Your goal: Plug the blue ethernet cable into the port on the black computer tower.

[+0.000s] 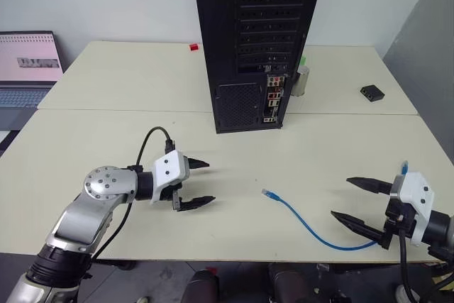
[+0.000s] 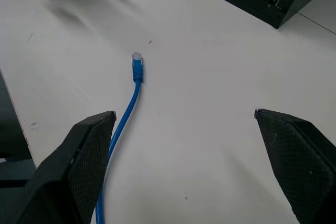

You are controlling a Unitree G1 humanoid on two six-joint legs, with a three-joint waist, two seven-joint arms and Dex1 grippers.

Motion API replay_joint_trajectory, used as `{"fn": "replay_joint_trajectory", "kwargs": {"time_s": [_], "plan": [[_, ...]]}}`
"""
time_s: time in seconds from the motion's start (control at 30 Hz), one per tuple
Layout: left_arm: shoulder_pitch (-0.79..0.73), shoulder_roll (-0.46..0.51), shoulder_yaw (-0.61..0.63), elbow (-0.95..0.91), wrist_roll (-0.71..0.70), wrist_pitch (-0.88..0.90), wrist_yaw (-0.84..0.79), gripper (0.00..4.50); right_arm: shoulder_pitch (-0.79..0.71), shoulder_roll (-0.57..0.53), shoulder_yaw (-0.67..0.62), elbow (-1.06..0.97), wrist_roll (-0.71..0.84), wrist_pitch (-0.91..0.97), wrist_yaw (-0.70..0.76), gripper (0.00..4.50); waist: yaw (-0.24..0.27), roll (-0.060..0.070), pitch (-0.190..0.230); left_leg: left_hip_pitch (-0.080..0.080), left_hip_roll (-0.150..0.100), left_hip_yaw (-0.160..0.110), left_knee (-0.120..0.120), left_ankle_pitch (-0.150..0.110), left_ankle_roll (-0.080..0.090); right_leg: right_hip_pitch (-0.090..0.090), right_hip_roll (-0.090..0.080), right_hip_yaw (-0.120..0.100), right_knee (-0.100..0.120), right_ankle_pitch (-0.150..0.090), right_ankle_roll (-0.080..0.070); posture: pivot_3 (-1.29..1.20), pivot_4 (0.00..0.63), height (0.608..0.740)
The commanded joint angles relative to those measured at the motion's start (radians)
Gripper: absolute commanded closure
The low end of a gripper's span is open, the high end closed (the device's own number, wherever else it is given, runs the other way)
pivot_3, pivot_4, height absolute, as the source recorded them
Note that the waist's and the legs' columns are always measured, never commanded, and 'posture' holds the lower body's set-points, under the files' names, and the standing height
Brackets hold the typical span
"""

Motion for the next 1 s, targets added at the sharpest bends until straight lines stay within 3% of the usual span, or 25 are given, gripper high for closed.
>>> {"fn": "replay_joint_trajectory", "kwargs": {"time_s": [0.03,0.6,0.77,1.0], "plan": [[-0.004,0.014,0.021,-0.041,-0.021,-0.009,-0.012,0.0,-0.003,-0.001,-0.028,-0.033,0.005,-0.001,0.006,0.01,0.0,0.0,0.0,0.0,0.0,0.0,0.0,0.0,0.0,0.0,0.0,0.0,0.0,0.0,0.0,0.0,0.15,0.74],[-0.038,-0.002,-0.013,-0.057,-0.015,0.028,0.006,0.0,-0.053,0.012,0.052,-0.079,-0.005,0.053,-0.052,0.01,0.0,0.0,0.0,0.0,0.0,0.0,0.0,0.0,0.0,0.0,0.0,0.0,0.0,0.001,-0.002,0.0,0.15,0.74],[-0.042,0.011,-0.047,-0.064,0.009,0.014,-0.017,0.0,-0.121,0.054,0.177,-0.109,-0.015,0.127,-0.144,0.01,0.0,0.0,0.0,0.0,0.0,0.0,0.0,0.0,0.0,0.0,0.0,0.0,0.0,0.002,-0.003,0.0,0.15,0.74],[-0.051,0.021,-0.066,-0.079,0.008,0.015,-0.045,0.0,-0.268,0.136,0.456,-0.012,-0.201,0.083,-0.207,0.01,-0.001,-0.001,0.0,0.0,0.0,0.0,0.001,0.0,0.0,0.0,0.0,0.0,0.0,0.002,-0.003,0.0,0.15,0.74]]}}
